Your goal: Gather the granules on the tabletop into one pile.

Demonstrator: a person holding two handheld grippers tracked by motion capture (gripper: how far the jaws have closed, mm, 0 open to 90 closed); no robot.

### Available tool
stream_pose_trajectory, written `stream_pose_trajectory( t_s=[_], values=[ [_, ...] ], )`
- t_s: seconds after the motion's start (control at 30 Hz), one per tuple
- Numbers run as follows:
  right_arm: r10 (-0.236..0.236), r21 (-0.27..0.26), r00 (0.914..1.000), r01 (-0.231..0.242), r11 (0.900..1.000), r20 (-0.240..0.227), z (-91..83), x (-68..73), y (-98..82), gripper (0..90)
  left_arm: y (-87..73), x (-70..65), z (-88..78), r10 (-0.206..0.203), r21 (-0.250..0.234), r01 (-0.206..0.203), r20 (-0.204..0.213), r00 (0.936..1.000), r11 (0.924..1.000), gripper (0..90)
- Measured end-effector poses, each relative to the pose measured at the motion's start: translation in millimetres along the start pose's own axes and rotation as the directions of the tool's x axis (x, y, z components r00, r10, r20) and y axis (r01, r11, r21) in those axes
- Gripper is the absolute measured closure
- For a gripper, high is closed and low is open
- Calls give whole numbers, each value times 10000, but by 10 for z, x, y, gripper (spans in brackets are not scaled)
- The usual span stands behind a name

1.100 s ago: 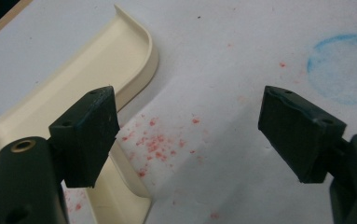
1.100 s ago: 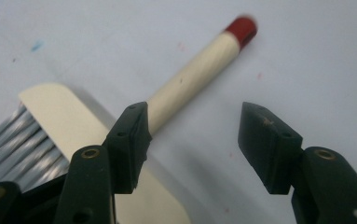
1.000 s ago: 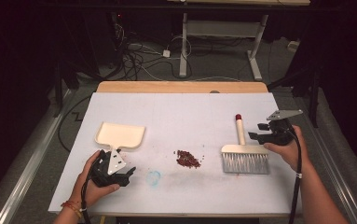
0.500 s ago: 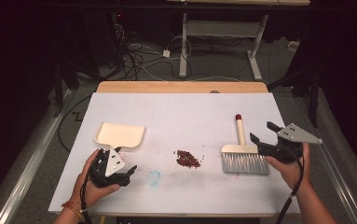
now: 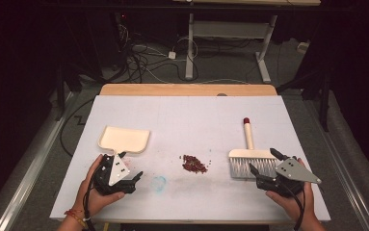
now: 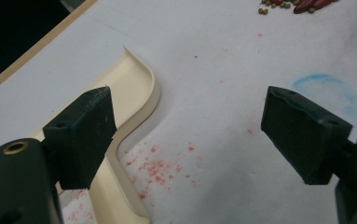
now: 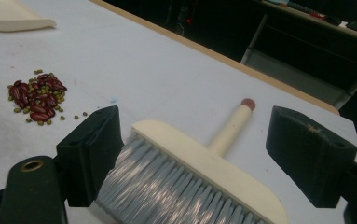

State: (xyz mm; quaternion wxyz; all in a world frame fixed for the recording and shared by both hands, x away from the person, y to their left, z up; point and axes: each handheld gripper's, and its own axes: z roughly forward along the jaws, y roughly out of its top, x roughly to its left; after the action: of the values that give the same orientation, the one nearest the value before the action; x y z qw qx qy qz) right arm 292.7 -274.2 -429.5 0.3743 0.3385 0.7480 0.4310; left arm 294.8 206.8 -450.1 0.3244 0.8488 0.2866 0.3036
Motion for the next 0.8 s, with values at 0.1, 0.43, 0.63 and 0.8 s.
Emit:
stream_pose_trajectory(
  t_s=[0.1, 0.43, 0.63, 0.8],
  values=[
    [117, 6, 9999, -117, 9999, 94, 20, -11, 3, 190, -8, 4, 4, 30, 2, -30, -5, 10000, 10000, 170],
    [-25, -38, 9993, 26, 10000, 366, 15, -43, -6, 196, 3, -10, 22, 73, 91, -73, 46, 10000, 9999, 170],
    [-153, -44, 9989, 155, 9999, 434, 19, -40, -1, 198, 2, -10, 29, 47, 120, -48, 37, 10000, 9999, 170],
    [-232, -50, 9987, 234, 9997, 445, 22, -36, 0, 198, 2, -8, 40, -2, 124, 2, 44, 10000, 9999, 170]
  ],
)
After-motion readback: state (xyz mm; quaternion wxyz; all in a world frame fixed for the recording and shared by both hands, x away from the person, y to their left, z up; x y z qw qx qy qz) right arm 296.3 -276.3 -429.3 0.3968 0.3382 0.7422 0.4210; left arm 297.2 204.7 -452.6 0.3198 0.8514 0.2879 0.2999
